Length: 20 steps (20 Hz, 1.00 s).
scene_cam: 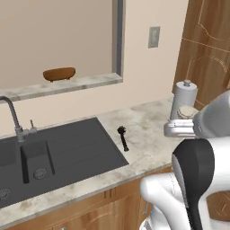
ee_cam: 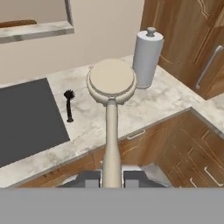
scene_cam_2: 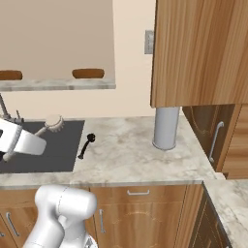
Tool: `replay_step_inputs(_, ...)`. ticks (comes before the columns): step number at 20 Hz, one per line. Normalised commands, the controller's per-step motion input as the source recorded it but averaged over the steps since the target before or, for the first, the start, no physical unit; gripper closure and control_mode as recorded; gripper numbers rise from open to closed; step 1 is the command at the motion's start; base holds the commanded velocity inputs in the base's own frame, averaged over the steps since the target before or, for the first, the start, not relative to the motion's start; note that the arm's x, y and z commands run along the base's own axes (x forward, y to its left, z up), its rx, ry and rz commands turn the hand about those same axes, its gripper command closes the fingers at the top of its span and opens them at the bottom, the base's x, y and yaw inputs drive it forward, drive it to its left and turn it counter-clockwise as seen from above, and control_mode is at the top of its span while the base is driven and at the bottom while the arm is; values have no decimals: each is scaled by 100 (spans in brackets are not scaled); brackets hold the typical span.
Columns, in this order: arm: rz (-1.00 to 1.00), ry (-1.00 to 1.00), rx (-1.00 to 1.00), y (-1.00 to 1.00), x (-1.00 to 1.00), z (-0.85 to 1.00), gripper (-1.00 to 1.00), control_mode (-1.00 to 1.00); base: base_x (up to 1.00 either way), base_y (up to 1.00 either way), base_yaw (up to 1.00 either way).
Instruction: Locate and retrieve the dish brush and dish brush from the cabinet. Place them next to the sink.
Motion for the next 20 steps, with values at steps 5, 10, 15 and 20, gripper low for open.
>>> replay_step_inputs(5,7,10,0,11,77,-20,100,-100,0,0,0)
replay_step_inputs(10,16,14,0,2,70,-43,100,-100,0,0,0)
replay_step_inputs(15,21,9,0,4,51,-66,100,-100,0,0,0)
replay_step_inputs(20,20,9,1,11,63,-52,100,-100,0,0,0)
